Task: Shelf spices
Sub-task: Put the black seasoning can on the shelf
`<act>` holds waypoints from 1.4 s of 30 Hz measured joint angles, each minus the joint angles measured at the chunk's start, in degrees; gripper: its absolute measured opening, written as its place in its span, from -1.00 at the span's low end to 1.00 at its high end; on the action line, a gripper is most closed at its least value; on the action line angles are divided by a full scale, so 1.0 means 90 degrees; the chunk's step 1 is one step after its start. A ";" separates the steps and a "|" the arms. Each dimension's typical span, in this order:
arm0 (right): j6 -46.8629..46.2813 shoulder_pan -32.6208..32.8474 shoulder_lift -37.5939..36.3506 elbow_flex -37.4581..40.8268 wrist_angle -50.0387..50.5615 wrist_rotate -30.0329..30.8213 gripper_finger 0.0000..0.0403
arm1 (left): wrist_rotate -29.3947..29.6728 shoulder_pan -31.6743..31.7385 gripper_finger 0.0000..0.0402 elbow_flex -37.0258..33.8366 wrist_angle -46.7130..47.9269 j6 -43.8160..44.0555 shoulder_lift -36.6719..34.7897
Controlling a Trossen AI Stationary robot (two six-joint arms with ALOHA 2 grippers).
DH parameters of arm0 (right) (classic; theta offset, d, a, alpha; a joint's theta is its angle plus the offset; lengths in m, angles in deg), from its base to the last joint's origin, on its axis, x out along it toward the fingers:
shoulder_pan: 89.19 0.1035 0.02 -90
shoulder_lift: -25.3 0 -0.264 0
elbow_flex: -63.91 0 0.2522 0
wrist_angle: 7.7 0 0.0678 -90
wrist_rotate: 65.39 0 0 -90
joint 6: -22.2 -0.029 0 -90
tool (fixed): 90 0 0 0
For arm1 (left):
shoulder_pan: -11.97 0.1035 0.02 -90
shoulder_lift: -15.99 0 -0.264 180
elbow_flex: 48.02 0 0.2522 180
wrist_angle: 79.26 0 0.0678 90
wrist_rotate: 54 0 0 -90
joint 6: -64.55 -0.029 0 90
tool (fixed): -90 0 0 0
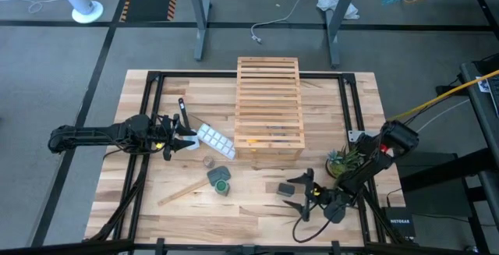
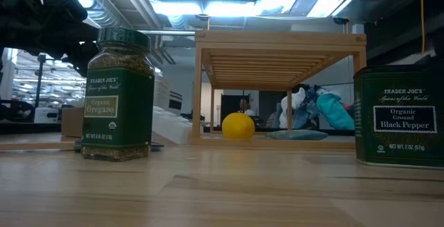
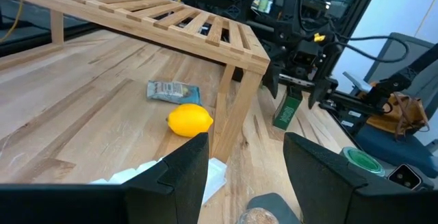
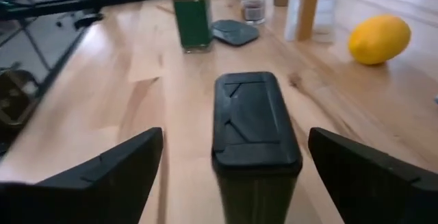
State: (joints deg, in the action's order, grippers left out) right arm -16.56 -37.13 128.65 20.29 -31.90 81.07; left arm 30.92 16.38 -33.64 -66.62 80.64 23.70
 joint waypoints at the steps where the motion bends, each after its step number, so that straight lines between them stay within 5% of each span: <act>1: -0.0008 -0.0053 0.0062 -0.0026 0.0009 0.0001 0.85 | 0.0000 0.0000 -0.09 0.0000 0.0000 0.0000 0.0000; 12: -0.0127 -0.0800 0.0175 -0.0074 0.0007 -0.0305 0.74 | -0.0001 0.0000 -0.09 -0.0001 0.0000 0.0000 0.0000; 25: -0.0300 -0.0822 0.0175 -0.0069 -0.0350 -0.0249 -0.43 | 0.0000 0.0002 -0.09 0.0000 -0.0002 0.0000 0.0000; 33: 0.0366 -0.0824 0.0089 -0.0178 -0.0818 0.0151 -0.44 | -0.0002 0.0000 -0.09 0.0000 -0.0002 0.0000 0.0000; 42: 0.1719 -0.0829 -0.0928 -0.0404 -0.0794 0.0156 -0.44 | -0.0002 0.0002 -0.09 0.0000 -0.0002 0.0000 -0.0002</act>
State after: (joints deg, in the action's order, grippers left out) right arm -1.09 -44.59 120.30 16.66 -39.04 82.47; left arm 30.90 16.39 -33.64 -66.64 80.64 23.67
